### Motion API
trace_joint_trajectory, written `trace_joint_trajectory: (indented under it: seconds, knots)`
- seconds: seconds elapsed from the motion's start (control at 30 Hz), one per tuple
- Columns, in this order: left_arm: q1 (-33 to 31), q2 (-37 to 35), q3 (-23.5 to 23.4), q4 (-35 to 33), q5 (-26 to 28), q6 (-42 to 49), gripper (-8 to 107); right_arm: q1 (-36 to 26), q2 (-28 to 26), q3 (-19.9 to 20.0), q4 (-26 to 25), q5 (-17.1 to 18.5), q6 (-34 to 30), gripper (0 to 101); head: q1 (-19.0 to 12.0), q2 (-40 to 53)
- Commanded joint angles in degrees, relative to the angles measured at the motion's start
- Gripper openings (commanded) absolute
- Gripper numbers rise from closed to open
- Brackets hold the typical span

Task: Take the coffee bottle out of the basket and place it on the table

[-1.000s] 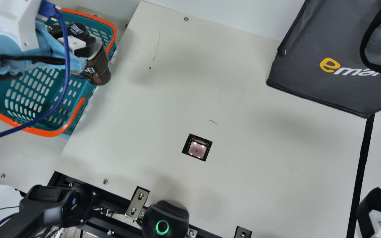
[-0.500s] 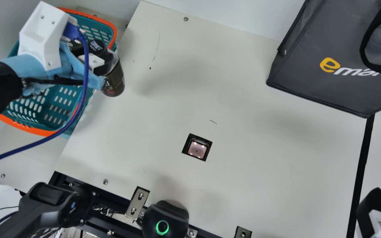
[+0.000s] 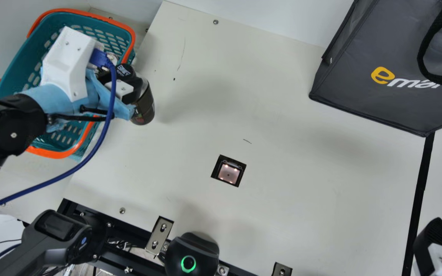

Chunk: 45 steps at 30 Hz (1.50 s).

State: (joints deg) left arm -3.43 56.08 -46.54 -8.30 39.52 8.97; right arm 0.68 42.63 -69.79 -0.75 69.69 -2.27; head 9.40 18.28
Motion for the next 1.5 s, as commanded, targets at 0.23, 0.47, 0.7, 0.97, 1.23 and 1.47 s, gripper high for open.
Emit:
trace_joint_trajectory:
  seconds: [0.23,0.47,0.7,0.97,1.23,1.47]
  knots:
    - [-2.7,-0.9,4.2,3.1,-2.9,-5.2,10,0.0,0.0,0.0,0.0,0.0,0.0,91,-1.5,0.1]
    - [-4.0,-1.4,7.0,5.0,-5.1,-7.9,10,0.0,0.0,0.0,0.0,0.0,0.0,91,-1.5,0.1]
    - [-4.4,-1.5,9.1,5.3,-7.3,-8.7,10,0.0,0.0,0.0,0.0,0.0,0.0,91,-1.5,0.1]
    - [-4.5,-1.2,9.9,5.6,-8.0,-9.4,10,0.0,0.0,0.0,0.0,0.0,0.0,91,-1.5,0.1]
    - [-5.0,-0.9,10.1,6.7,-8.0,-11.6,30,0.0,0.0,0.0,0.0,0.0,0.0,91,-1.5,0.1]
    - [-6.1,-0.9,9.6,7.5,-7.1,-14.2,54,0.0,0.0,0.0,0.0,0.0,0.0,91,-1.5,0.1]
